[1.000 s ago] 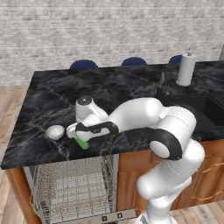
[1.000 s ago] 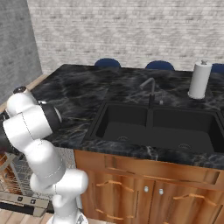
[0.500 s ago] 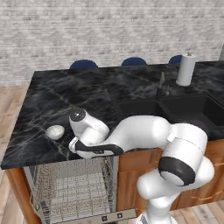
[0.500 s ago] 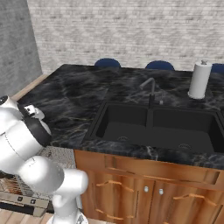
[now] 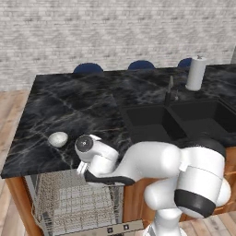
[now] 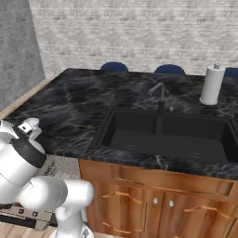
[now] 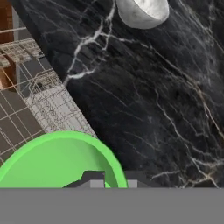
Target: Pick up the cup and bowl from the counter, place them in the dishwasher, and close the dishwasher door.
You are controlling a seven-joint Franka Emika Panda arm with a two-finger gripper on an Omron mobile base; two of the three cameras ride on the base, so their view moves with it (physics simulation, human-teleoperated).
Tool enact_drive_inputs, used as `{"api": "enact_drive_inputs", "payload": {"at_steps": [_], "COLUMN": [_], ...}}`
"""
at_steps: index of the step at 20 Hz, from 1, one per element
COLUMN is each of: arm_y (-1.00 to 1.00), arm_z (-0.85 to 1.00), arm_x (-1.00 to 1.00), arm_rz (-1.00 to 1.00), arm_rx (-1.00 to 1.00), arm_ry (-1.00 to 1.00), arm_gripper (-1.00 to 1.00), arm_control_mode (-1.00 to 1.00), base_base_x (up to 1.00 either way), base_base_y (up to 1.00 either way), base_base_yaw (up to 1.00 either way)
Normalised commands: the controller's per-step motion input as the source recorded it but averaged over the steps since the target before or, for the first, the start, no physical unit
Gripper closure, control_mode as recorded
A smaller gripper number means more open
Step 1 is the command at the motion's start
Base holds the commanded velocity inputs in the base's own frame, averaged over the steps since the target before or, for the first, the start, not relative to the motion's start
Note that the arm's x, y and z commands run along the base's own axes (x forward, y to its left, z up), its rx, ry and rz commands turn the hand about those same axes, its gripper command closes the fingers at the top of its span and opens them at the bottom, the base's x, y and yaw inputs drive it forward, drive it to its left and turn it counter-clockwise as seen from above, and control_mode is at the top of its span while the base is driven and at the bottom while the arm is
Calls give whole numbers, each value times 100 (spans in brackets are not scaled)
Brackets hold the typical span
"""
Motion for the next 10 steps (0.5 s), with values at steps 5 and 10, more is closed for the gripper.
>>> {"api": "enact_drive_inputs", "payload": {"at_steps": [5, 10], "arm_y": [28, 48], "arm_z": [-52, -52], "arm_x": [-1, 0], "arm_rz": [7, 0], "arm_rx": [0, -6], "arm_ry": [-1, 0], "arm_gripper": [100, 100], "arm_control_mode": [-100, -100], "base_base_x": [0, 0], "base_base_y": [0, 0], "base_base_yaw": [0, 0]}}
